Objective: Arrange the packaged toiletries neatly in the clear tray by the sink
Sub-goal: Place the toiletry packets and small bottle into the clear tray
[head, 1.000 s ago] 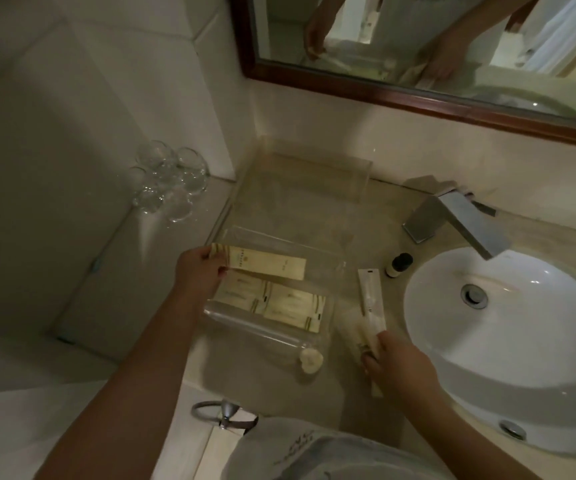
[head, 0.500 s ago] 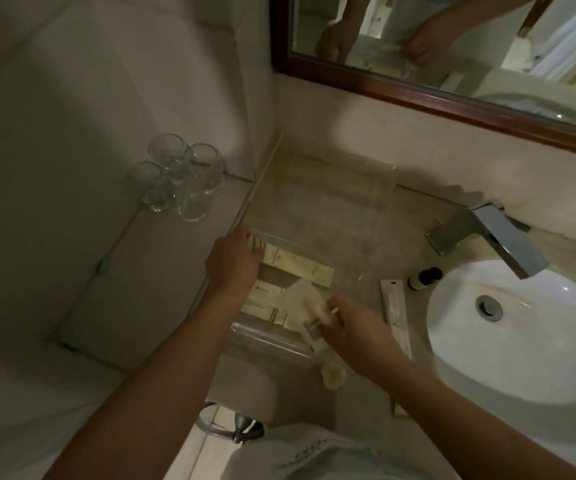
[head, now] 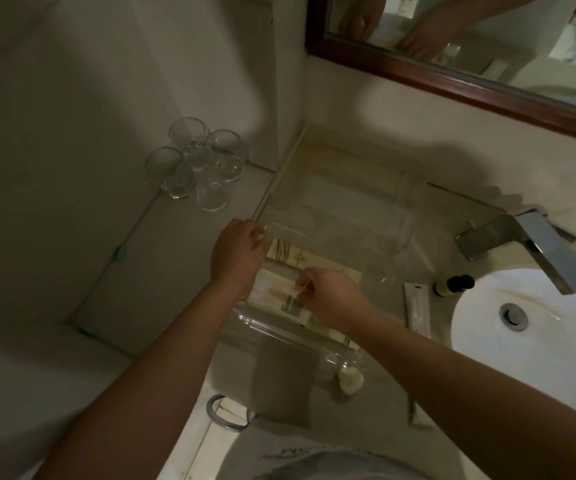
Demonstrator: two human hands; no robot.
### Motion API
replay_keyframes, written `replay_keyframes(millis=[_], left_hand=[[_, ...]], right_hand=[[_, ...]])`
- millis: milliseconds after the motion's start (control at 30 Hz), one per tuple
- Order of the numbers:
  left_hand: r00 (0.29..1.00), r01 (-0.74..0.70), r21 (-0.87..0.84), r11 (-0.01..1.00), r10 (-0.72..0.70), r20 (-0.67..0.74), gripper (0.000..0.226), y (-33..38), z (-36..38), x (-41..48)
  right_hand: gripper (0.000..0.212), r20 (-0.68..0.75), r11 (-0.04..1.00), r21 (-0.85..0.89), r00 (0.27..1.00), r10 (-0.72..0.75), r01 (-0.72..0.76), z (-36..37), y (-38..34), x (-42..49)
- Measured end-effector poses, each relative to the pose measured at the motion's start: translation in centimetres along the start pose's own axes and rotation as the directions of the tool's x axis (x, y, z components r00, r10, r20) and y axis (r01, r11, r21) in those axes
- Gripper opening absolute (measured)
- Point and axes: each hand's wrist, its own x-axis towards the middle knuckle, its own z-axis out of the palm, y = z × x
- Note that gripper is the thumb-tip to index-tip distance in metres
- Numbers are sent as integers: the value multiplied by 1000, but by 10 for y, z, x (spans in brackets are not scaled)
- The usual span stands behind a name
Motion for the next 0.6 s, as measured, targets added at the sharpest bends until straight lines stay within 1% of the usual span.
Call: replay_keyframes(millis=[67, 167, 233, 333, 433, 533, 600], left_hand=[[1000, -24, -26, 999, 24, -6, 14, -2, -6, -4], [991, -123, 77, 989, 118, 68, 12, -6, -4, -17], [971, -214, 141, 967, 194, 142, 12, -7, 1, -30], [943, -316, 183, 931, 288, 166, 17, -7, 8, -49], [916, -379, 199, 904, 336, 219, 27, -8, 15, -64], [899, -403, 204, 892, 343, 272, 32, -12, 20, -71], [906, -391, 197, 899, 337, 257, 33, -14, 21, -72]], right_hand=[[22, -13, 999, 35, 1000, 9, -9, 3, -2, 4], [26, -46, 999, -32, 999, -14, 12, 8, -2, 8], [31, -120, 994, -96, 991, -56, 44, 9, 1, 8], [34, -223, 984, -172, 971, -88, 49, 8, 9, 3], [35, -204, 971, -230, 972, -120, 71, 11, 18, -2], [36, -176, 973, -215, 976, -125, 86, 13, 20, -3], [38, -173, 977, -191, 977, -125, 92, 13, 20, -3]])
